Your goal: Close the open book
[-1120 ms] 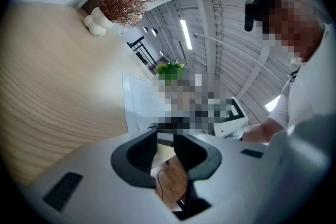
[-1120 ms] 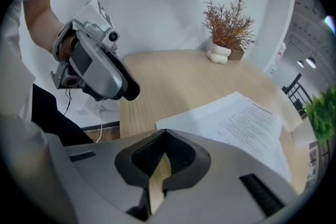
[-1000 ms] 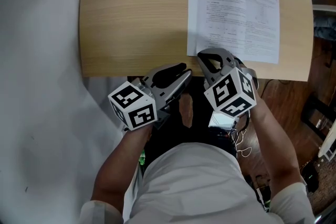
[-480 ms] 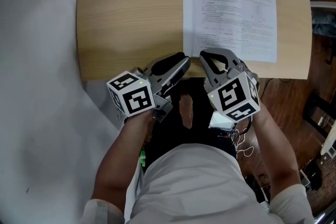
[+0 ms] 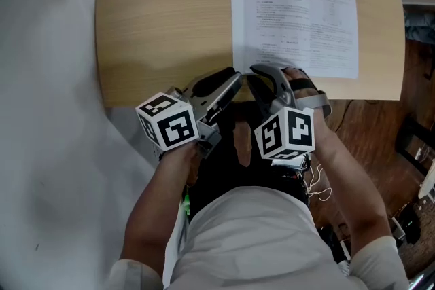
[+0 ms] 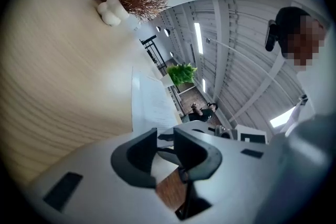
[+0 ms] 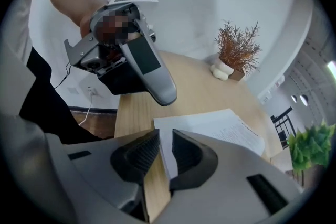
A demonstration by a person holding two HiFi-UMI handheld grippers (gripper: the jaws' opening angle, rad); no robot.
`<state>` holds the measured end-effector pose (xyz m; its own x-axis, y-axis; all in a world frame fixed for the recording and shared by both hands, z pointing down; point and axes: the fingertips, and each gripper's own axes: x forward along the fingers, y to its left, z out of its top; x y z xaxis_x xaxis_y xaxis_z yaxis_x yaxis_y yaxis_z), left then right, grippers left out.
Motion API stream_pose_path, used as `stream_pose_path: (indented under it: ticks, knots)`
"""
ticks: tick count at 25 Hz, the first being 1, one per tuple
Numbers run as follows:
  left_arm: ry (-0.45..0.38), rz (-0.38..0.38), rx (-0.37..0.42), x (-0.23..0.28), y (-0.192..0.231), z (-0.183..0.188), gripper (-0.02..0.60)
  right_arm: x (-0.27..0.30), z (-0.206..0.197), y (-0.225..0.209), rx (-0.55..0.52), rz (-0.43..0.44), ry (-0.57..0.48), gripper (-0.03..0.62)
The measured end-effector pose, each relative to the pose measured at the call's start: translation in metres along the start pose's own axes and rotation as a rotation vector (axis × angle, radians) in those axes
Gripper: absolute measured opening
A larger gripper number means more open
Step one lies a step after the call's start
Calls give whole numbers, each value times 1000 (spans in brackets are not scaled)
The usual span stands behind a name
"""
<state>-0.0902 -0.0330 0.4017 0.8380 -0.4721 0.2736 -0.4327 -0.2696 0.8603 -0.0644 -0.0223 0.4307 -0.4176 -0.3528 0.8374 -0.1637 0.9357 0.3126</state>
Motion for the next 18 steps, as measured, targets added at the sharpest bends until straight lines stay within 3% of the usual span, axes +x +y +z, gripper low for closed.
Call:
stream_pose_path:
  ticks: [9,12,18]
  knots:
    - [-5,-5,6,-1,-1,3,74,11,-3,3,-50,19,50,66]
    - [3,-10,8,0,-1,2,74,14,-4,5,-55,16,60,26]
    - [10,-13,7,-1,0,1,74,6,3,-4,5,-17,26,3]
